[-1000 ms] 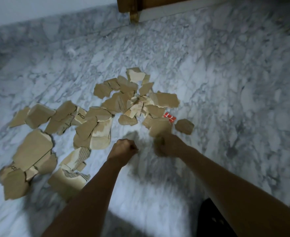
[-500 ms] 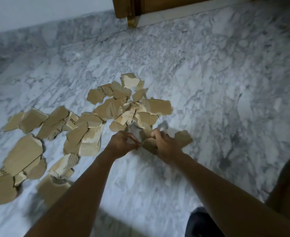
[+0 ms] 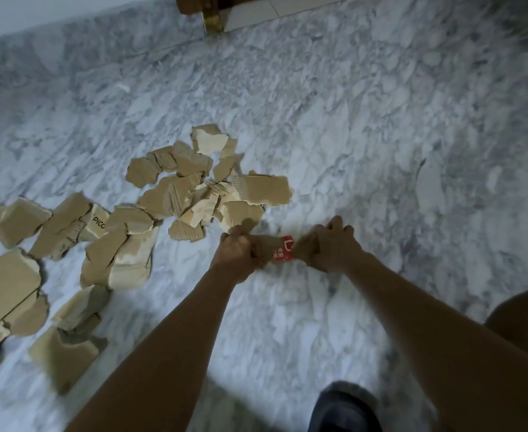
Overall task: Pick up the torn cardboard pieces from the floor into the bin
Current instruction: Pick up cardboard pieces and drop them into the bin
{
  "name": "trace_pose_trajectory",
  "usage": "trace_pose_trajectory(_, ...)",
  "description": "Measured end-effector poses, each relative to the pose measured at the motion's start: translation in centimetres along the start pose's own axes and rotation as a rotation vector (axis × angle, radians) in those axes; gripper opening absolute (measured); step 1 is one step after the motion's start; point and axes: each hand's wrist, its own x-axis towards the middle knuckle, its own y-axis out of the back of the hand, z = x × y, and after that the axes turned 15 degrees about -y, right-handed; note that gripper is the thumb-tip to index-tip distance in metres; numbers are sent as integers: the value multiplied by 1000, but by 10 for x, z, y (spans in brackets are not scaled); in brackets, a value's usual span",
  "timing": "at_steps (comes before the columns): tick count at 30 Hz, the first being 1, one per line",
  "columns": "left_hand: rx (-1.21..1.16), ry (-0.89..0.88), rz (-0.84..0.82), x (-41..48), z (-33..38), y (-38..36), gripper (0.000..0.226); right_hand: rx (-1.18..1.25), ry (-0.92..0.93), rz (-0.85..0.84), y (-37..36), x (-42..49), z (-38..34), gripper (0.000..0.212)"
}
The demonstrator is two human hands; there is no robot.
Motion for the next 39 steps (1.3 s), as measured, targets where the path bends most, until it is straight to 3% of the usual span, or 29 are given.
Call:
trace_pose_trajectory(2,-48,8,21,1,2,3,47,93,-4,58,-8,-6,0,78)
trace_pose_trajectory(5,-115,79,35,-2,8,2,71,191,-79,40,-8,-11,3,83)
trace_pose_trajectory(8,-120,125,78,-7,11,1,61,53,-42,-87,0,-12,4,56)
trace_pose_trajectory(11,-57,143,39,-8,8,7,62,93,18,-167,20,-10,4,33)
trace_pose_trajectory(15,-272,167,-25,-14,-14,24,57,219,129,-177,53,-21,-14,10)
trace_pose_trajectory(19,-294,149,-41,-25,-52,44,36,48,119,-120,34,-20,-56,52)
trace_pose_trajectory(25,-206,101,-113,-44,-106,61,42,-88,97,125,-12,-29,-104,63)
trace_pose_trajectory(30,22,17,-60,-47,-119,61,30,153,71,-108,-2,-23,-91,77)
trace_pose_trajectory(32,47,-26,-62,-48,-120,62,33,129,76,-127,12,-23,-82,55)
trace_pose_trajectory(35,-306,60,0,-51,-111,72,18,119,119,-164,38,-24,-89,13)
trace_pose_trajectory(37,-627,238,36,-52,-109,77,12,97,191,-290,43,-26,-110,23)
trace_pose_trajectory(39,-957,403,73,-54,-106,79,16,109,300,-471,21,-29,-132,10)
